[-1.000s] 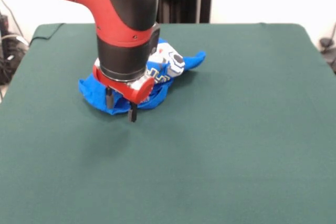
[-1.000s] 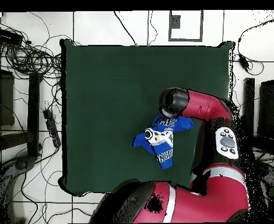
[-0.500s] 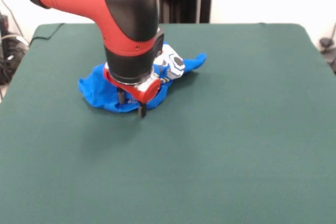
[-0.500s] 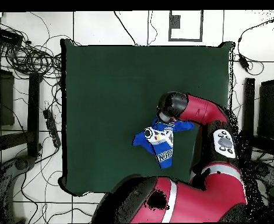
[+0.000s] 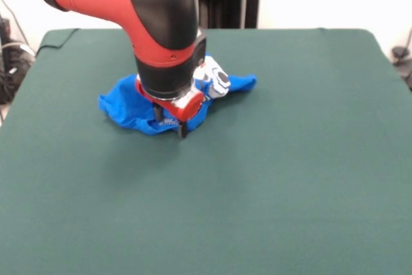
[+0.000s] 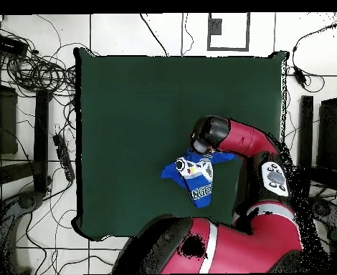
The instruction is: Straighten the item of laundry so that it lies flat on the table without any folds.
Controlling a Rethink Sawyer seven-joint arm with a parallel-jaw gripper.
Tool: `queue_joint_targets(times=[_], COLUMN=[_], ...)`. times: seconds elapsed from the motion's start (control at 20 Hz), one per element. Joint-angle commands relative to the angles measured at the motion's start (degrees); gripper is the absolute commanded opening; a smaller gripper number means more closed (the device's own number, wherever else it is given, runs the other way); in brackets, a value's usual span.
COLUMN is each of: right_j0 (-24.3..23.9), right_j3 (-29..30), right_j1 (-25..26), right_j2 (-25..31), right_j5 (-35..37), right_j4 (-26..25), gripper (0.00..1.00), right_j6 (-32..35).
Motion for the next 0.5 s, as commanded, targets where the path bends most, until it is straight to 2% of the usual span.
queue_joint_targets(times=[0.05,0.5], right_j0=[2.9,4.9], right_j3=[7.3,8.3], right_j1=[-1.4,4.3], right_j2=[3.1,0.3], right_j5=[5.6,-11.1], right_j4=[3.6,1.5], gripper=[1.00,1.00], right_j6=[9.5,13.9])
